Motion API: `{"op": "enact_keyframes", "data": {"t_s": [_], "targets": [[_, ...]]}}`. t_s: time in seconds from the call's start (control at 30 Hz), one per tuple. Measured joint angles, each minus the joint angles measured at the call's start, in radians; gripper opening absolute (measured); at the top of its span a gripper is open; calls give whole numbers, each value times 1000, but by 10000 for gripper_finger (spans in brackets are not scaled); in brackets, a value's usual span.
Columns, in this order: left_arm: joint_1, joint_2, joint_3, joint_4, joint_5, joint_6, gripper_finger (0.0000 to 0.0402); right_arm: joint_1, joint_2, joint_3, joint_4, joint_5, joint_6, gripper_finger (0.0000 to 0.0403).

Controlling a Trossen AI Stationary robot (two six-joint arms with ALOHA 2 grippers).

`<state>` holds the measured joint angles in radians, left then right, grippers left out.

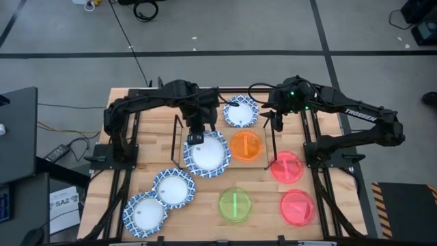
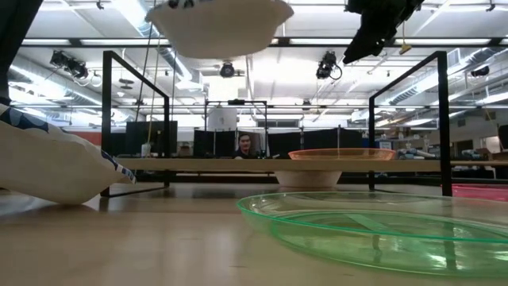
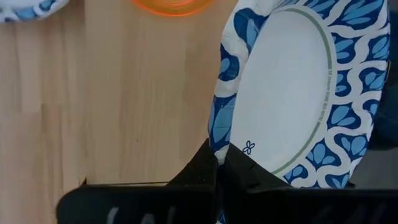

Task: Place and stack plates onto a shelf
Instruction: Put the blue patterned bowl on the shelf

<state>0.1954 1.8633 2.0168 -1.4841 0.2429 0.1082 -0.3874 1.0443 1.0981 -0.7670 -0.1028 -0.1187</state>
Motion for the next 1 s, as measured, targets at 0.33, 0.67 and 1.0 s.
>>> {"op": "enact_keyframes", "data": {"t_s": [0.33,0.67,1.0], "targets": [[43,3,-160,150,-3,21,3,12,0,0,2,-5,22,168],[154,3,-362,308,-3,88,3,29,0,0,2,-5,22,168],[221,3,-472,405,-3,89,3,28,1,0,2,-5,19,168]]}}
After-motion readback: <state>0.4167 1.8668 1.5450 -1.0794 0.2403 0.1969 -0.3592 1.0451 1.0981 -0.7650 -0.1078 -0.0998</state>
